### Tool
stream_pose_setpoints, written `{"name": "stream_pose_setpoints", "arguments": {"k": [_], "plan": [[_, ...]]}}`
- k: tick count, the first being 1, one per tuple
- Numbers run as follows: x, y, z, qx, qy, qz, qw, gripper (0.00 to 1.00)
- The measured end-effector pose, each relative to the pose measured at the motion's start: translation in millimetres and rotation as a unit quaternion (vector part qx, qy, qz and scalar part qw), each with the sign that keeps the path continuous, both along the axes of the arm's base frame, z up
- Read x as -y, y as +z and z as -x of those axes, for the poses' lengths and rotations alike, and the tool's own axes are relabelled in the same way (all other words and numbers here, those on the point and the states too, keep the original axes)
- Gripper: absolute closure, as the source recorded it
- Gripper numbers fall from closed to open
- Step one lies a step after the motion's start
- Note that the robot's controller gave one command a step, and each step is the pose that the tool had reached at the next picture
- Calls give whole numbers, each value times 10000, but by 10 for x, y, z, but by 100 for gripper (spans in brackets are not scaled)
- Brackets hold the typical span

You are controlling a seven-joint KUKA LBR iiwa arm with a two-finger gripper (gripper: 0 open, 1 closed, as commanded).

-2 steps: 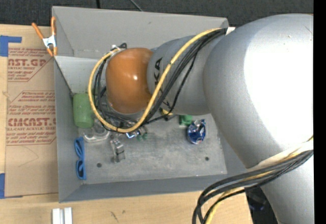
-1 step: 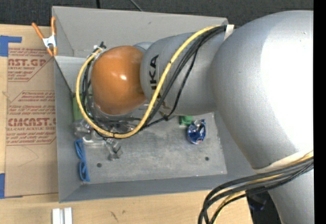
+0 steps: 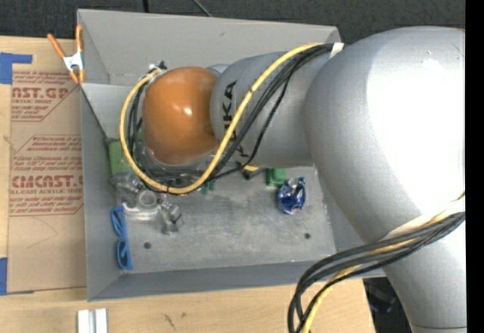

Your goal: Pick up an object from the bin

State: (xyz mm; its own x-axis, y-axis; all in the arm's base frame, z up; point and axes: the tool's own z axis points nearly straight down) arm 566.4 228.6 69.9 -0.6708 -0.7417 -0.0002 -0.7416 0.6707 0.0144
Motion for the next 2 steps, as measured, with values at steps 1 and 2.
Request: {"name": "stream_pose_setpoints", "arguments": {"k": [1,2], "plan": [[-32,9,11,-8,8,-23,10000,0],[-55,28,0,18,3,-54,10000,100]]}}
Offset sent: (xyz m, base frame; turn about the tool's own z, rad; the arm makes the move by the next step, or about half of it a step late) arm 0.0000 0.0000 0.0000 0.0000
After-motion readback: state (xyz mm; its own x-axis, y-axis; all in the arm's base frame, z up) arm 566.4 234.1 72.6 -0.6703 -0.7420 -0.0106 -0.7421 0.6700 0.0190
